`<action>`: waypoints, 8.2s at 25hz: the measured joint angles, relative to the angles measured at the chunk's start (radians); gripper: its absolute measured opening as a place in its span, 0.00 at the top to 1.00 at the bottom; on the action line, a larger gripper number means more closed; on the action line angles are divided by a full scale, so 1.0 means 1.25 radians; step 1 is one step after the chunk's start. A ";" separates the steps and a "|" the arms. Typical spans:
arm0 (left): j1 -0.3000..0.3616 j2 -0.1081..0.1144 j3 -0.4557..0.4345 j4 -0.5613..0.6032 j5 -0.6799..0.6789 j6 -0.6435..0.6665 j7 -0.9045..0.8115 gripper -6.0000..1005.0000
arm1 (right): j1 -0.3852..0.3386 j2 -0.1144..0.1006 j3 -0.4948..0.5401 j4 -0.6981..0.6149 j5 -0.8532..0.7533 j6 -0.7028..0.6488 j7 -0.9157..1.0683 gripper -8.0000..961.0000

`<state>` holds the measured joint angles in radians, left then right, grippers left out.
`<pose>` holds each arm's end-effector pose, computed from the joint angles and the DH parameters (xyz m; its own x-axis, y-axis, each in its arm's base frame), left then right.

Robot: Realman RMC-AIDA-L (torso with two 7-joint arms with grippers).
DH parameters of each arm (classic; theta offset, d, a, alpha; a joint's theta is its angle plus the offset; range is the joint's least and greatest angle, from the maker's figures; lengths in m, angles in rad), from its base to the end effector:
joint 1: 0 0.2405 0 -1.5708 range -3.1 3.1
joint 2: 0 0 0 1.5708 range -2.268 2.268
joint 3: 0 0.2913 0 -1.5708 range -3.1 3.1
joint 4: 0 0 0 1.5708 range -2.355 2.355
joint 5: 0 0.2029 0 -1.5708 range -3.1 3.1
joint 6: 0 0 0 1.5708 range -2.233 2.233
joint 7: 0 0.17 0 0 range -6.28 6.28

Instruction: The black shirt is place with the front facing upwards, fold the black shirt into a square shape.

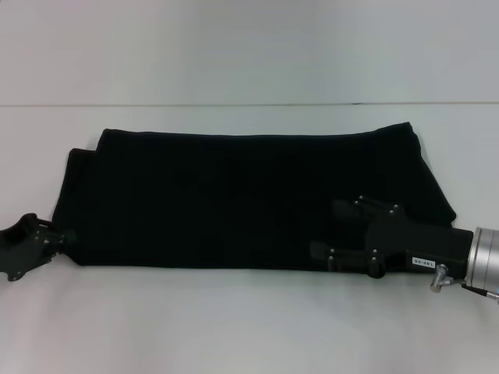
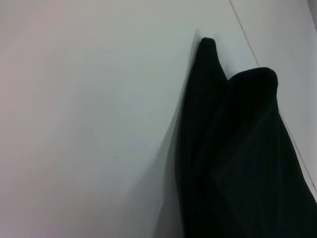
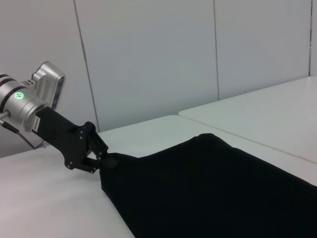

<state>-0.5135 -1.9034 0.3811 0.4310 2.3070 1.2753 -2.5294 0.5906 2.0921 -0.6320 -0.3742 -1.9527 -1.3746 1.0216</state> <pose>-0.3990 0.3561 0.0187 -0.3364 0.7797 0.5281 0.9417 0.2803 0.1860 0.2772 0.3564 -0.0847 0.8252 -0.2131 -0.5231 -0.3930 -0.8818 -0.2608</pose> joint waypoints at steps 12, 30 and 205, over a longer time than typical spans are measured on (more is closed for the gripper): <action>0.009 0.003 -0.007 0.029 -0.007 -0.002 0.014 0.92 | -0.006 -0.001 0.008 -0.001 0.002 -0.001 0.001 0.05; 0.013 0.070 -0.106 0.085 -0.001 0.008 0.008 0.92 | -0.047 -0.008 0.062 -0.009 0.005 -0.006 0.001 0.05; -0.257 -0.122 0.274 -0.068 -0.144 -0.186 0.142 0.90 | -0.203 -0.007 0.096 -0.032 0.064 -0.096 -0.101 0.05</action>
<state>-0.8343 -2.0555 0.7234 0.3461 2.1274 1.0425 -2.3524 0.3362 2.0829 -0.5115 -0.4141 -1.8733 -1.4945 0.8959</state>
